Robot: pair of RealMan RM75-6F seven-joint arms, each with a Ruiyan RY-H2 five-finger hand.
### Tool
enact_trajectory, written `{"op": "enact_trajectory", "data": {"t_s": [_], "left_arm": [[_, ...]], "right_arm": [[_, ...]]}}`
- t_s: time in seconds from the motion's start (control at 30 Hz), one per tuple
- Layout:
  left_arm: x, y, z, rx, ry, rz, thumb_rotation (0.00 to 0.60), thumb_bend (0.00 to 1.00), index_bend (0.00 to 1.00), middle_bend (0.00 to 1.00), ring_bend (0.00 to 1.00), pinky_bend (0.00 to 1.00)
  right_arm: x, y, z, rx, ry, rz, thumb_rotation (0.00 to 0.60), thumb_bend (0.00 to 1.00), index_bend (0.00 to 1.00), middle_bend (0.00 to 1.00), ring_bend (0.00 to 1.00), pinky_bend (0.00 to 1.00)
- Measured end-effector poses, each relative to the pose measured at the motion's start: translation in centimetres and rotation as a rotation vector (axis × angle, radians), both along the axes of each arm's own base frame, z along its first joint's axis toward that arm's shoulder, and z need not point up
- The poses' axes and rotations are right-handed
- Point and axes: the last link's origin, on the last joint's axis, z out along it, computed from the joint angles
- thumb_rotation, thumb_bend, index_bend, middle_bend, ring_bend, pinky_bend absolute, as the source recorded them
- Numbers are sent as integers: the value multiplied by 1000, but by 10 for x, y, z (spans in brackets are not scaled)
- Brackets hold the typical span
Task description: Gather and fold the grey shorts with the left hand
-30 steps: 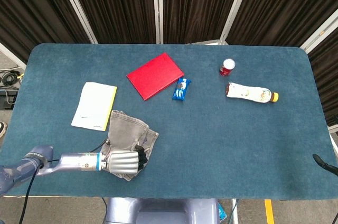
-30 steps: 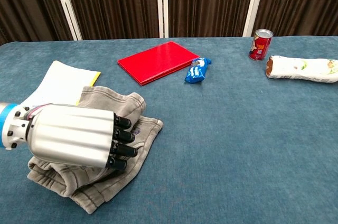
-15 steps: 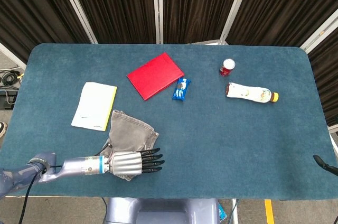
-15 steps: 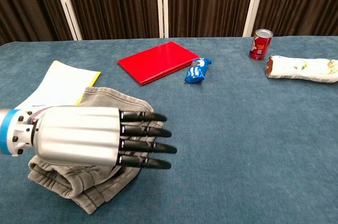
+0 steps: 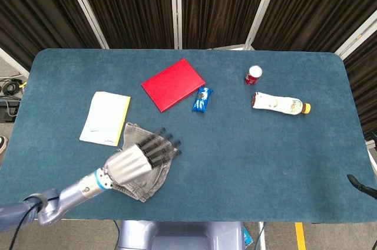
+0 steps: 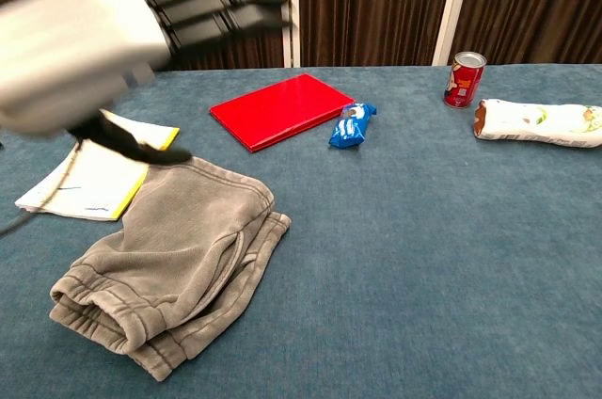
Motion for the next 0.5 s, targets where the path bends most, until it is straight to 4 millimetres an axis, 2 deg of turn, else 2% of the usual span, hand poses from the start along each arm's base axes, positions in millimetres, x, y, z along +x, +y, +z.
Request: {"op": "enact_trajectory", "data": {"t_s": [0.1,0.2,0.27,0.5], "left_arm": [[-11,1,27,89,-48,179,600,0,0,0,0,0],[-40,-3,53,141,-96,393,600,0,0,0,0,0],[-66,-13,68,145,-139,538,600,0,0,0,0,0],[-129,-54,97,97,-278,820,600,0,0,0,0,0]], "right_arm": [[2,1,-2,7,2,8,600,0,66,0,0,0],[5,2,-4,13,3,19,600,0,60,0,0,0],[6,3,-5,17,4,26,600,0,51,0,0,0],[9,5,-11,33,14,41,600,0,42,0,0,0]]}}
